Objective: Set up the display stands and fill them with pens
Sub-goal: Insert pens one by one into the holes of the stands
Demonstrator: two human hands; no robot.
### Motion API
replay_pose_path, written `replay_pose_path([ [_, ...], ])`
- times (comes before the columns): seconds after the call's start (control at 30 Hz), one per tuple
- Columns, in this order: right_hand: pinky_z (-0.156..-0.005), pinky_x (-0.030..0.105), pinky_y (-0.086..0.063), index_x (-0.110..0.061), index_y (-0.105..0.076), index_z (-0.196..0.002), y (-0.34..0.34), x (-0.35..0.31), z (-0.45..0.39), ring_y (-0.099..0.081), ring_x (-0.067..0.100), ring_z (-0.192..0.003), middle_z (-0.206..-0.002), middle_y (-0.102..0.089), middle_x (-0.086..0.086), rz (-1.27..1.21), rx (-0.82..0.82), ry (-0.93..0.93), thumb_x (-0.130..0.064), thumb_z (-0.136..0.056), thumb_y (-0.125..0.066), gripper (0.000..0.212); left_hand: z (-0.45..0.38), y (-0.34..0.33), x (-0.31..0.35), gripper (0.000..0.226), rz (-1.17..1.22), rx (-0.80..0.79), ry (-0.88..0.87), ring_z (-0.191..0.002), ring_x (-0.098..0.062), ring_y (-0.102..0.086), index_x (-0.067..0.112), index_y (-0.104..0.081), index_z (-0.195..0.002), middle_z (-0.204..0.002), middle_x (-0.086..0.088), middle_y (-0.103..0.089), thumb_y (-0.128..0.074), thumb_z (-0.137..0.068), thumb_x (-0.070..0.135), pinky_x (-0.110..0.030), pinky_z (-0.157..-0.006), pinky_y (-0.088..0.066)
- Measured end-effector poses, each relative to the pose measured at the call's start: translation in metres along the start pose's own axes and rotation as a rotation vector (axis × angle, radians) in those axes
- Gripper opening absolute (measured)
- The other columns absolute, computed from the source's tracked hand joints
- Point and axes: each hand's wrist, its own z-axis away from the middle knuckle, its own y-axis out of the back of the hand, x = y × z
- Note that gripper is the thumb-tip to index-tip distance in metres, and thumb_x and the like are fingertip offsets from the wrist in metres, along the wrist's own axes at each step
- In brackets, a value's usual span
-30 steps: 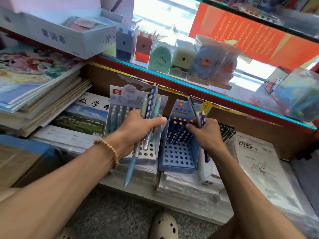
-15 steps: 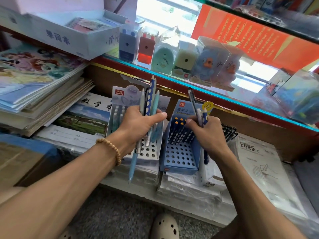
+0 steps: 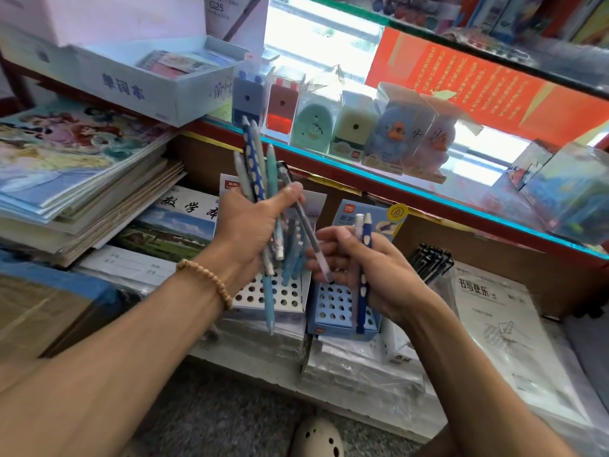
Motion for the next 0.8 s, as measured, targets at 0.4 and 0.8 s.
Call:
replay_pose_path([
  [0.4, -0.041, 0.015, -0.035, -0.009, -0.069, -0.084, -0.008, -0.025, 0.005, -0.042, 0.006, -0.042, -0.052, -0.057, -0.006, 0.237, 0.153, 0.204, -0.025, -0.084, -0.069, 0.016, 0.014, -0.003, -0.001, 0.023, -0.130, -0.477, 0.128, -0.057, -0.006, -0.061, 0.000, -0.069, -0.090, -0.078, -0.011, -0.066, -0.075, -0.074, 0.016, -0.014, -0.048, -0.045],
  [0.8, -0.043, 0.022, -0.034, -0.014, -0.071, -0.079, 0.087, -0.052, 0.036, -0.040, 0.008, -0.043, -0.070, -0.062, 0.009, 0.193, 0.774, 0.400, -0.017, -0.085, -0.075, 0.008, 0.013, -0.026, -0.029, 0.011, -0.424, -0.443, 0.091, -0.080, -0.010, -0.071, 0.007, -0.074, -0.083, -0.079, -0.004, -0.075, -0.077, -0.082, 0.017, -0.015, -0.071, -0.050],
])
